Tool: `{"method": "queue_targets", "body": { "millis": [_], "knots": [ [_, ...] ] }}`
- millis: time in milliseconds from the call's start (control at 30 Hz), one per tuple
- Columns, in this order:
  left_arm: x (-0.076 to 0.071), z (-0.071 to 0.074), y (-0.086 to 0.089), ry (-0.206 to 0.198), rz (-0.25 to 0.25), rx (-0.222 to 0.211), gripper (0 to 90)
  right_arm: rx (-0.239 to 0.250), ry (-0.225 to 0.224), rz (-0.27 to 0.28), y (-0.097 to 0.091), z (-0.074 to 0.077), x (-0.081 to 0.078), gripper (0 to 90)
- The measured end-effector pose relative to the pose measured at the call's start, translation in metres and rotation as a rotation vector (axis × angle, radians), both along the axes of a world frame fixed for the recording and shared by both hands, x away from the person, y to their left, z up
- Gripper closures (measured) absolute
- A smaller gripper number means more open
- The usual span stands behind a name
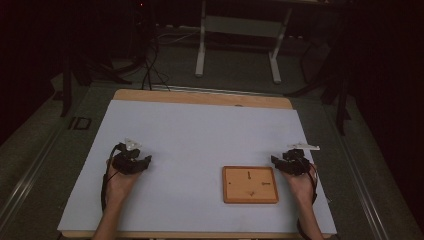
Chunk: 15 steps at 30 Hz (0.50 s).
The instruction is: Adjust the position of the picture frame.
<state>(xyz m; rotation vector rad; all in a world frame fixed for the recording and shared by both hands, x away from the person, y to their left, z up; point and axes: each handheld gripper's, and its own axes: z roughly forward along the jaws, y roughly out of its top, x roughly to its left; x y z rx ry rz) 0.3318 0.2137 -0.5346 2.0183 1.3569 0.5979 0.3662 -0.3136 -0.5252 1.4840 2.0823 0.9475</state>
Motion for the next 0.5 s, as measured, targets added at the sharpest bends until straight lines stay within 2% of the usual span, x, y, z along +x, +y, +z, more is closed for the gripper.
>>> {"method": "queue_targets", "body": {
  "millis": [33, 67, 167, 233, 333, 500],
  "knots": [
    [-0.002, 0.001, -0.004, -0.007, -0.025, 0.014, 51.3, -0.003, 0.002, 0.009, 0.001, 0.000, -0.001, 47.0],
    [-0.002, 0.001, -0.004, -0.007, -0.025, 0.014, 52.5, -0.013, 0.004, 0.020, 0.003, 0.000, -0.002, 48.6],
    [-0.007, 0.002, -0.007, -0.031, -0.056, -0.013, 54.2, -0.023, 0.002, 0.036, 0.006, 0.001, -0.003, 50.0],
    [-0.010, 0.002, -0.007, -0.040, -0.067, -0.030, 55.1, -0.008, -0.014, 0.066, 0.009, 0.005, -0.007, 51.2],
    [-0.015, 0.005, -0.007, -0.043, -0.074, -0.059, 55.0, 0.001, -0.026, 0.091, 0.013, 0.008, -0.014, 52.2],
    [-0.016, 0.006, -0.005, -0.048, -0.065, -0.063, 53.8, 0.034, -0.038, 0.155, 0.018, 0.012, -0.028, 53.7]
  ]
}}
